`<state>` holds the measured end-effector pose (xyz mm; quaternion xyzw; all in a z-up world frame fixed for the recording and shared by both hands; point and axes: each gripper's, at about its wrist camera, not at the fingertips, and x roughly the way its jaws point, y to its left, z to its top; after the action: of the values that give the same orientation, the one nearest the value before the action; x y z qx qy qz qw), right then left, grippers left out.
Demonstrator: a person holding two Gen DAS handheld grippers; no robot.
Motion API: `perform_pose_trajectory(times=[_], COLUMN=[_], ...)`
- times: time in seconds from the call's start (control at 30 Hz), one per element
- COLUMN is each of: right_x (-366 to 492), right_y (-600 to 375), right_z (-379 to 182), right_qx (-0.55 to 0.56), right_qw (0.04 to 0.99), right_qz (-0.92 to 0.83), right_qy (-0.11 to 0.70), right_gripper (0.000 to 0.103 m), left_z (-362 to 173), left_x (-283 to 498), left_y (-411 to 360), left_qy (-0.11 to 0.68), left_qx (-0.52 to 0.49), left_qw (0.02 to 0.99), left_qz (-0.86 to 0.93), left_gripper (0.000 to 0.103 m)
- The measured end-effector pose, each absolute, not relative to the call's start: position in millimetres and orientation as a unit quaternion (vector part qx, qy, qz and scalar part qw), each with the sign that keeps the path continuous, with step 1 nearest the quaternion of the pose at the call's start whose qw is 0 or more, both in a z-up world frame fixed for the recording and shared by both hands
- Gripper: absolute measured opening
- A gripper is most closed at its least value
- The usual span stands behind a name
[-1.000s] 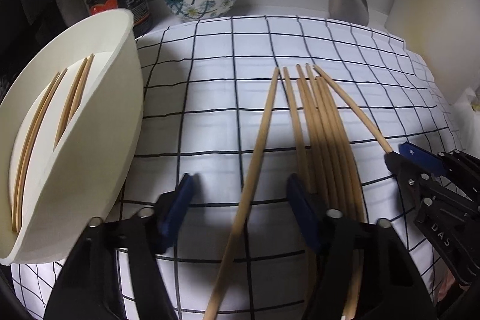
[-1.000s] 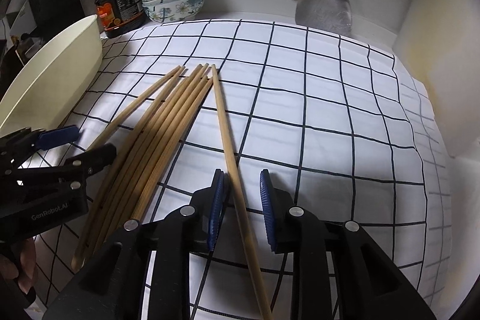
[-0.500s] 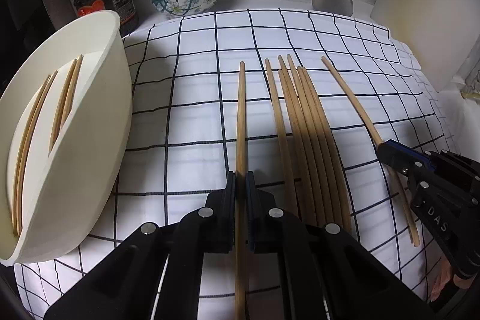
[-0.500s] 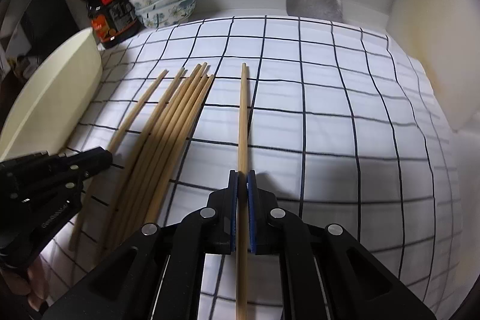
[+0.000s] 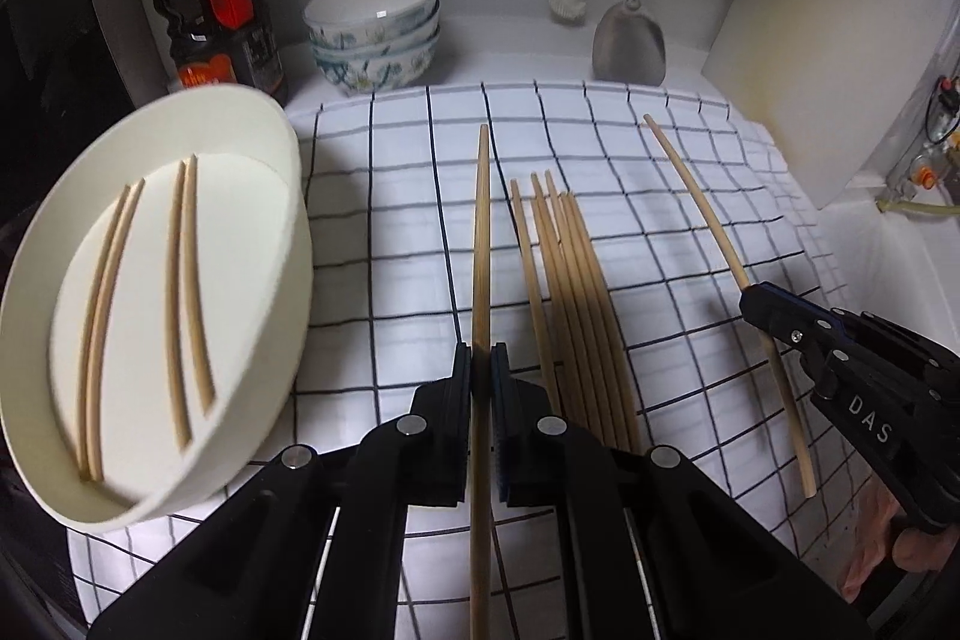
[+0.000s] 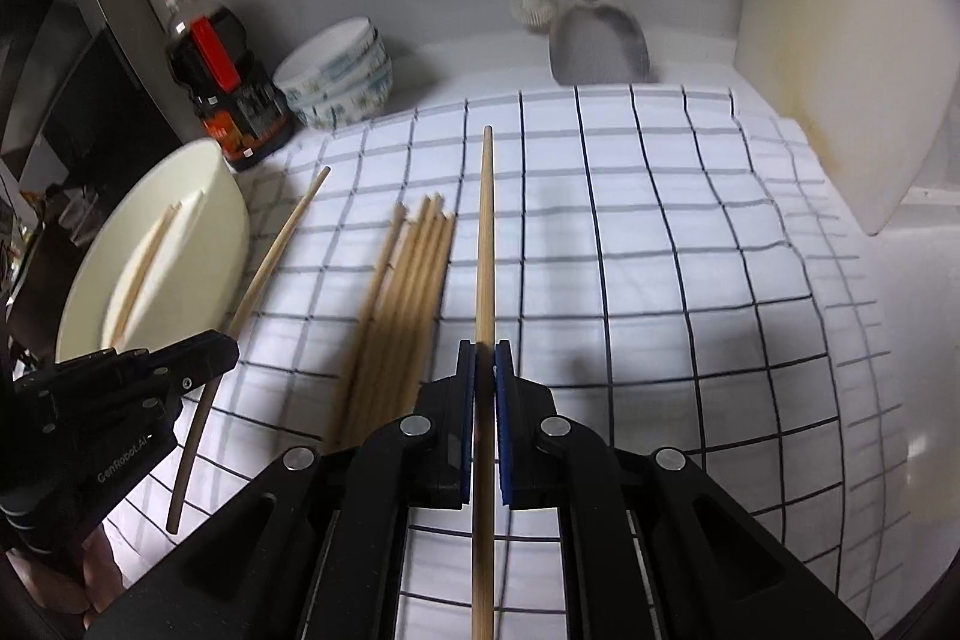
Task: Organize utensils
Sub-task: 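Lift both held chopsticks and carry them toward the white bowl, then lower both held chopsticks into the white bowl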
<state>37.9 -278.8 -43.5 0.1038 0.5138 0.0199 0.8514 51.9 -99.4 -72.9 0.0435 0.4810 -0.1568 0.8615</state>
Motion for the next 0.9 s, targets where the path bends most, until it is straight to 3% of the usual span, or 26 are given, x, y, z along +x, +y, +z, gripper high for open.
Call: perform_pose_trajectory(times=[0.43, 0.9], right_x=[59, 106], right_y=[-218, -100], right_z=[12, 19], right_qx=[0.087, 0.063], right_qw=[0.874, 0.873], right_qz=[0.043, 0.125], right_qy=[0.475, 0.468], right_gripper=[0.006, 0.006], left_z=[-6, -1], left_x=[57, 81], left_y=[-28, 90], left_qy=[0.425, 0.419], left_qx=[0.020, -0.016], left_qw=[0.893, 0.905], left_qz=[-0.149, -0.069], left_gripper=[0.007, 0.007])
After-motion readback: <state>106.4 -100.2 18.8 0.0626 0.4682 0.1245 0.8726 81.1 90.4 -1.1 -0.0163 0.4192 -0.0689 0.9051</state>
